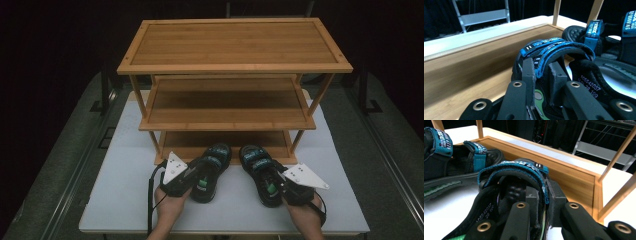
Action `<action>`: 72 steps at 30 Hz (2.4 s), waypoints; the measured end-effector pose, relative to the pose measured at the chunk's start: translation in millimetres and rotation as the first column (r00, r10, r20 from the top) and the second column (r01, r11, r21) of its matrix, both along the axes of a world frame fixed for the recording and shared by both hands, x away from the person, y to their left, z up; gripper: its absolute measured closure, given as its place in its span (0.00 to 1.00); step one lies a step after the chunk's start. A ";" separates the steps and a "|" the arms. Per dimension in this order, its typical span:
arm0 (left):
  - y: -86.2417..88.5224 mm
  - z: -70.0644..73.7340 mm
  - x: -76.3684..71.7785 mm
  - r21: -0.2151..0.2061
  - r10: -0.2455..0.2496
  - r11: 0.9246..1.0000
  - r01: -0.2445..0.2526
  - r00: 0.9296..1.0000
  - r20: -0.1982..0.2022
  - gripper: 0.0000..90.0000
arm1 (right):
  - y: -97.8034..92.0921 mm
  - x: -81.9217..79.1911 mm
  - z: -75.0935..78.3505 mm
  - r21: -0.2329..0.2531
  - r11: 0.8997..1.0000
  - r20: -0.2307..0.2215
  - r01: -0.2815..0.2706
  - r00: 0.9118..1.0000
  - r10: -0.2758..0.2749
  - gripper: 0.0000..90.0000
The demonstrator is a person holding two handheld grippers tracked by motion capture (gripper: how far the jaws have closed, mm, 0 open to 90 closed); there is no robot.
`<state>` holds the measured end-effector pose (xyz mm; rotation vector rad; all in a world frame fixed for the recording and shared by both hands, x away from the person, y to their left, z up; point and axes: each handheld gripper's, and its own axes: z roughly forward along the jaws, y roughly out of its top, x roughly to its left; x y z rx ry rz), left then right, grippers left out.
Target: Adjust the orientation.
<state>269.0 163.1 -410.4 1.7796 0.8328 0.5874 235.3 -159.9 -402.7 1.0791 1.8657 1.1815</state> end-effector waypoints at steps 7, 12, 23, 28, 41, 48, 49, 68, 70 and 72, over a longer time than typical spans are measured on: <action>-1.8 -2.2 8.5 -0.015 0.030 0.999 -0.030 1.000 0.007 0.87 | 10.3 10.9 0.1 -0.014 1.000 0.003 0.011 1.000 -0.011 0.90; -4.0 -3.7 13.5 -0.015 0.042 0.999 -0.042 0.999 0.016 0.87 | 15.0 18.4 -0.2 -0.016 1.000 0.003 0.011 1.000 -0.011 0.90; -8.8 -8.8 23.3 -0.022 0.064 0.998 -0.063 0.998 0.001 0.87 | 24.7 34.5 -2.6 0.001 0.999 -0.008 0.040 0.999 -0.040 0.90; -10.0 -10.0 28.9 -0.015 0.086 0.996 -0.086 0.996 0.003 0.87 | 31.8 41.9 -4.5 -0.007 0.999 -0.011 0.044 0.999 -0.044 0.89; -14.1 -17.0 44.3 -0.002 0.116 0.993 -0.116 0.993 -0.027 0.86 | 42.3 63.6 -18.1 0.014 0.998 -0.042 0.064 0.997 -0.064 0.89; -10.2 -17.0 46.4 -0.002 0.093 0.996 -0.093 0.995 -0.041 0.84 | 40.6 67.3 -20.4 0.015 0.998 -0.057 0.069 0.996 -0.068 0.87; -9.6 -17.0 46.7 -0.003 0.084 0.996 -0.084 0.995 -0.047 0.83 | 39.7 67.5 -20.2 0.020 0.998 -0.062 0.064 0.996 -0.063 0.86; -7.1 -8.7 45.4 0.011 0.006 1.000 -0.005 0.998 -0.068 0.65 | 33.2 67.9 -17.3 -0.008 1.000 -0.080 0.008 0.997 -0.009 0.76; -6.6 -7.8 44.4 0.011 0.004 1.000 -0.003 0.998 -0.064 0.64 | 32.7 67.2 -16.8 -0.010 1.000 -0.079 0.006 0.997 -0.007 0.73; -5.7 -6.7 43.5 0.014 -0.003 1.000 0.004 0.998 -0.063 0.63 | 31.4 66.4 -15.7 -0.006 1.000 -0.078 0.000 0.997 0.000 0.70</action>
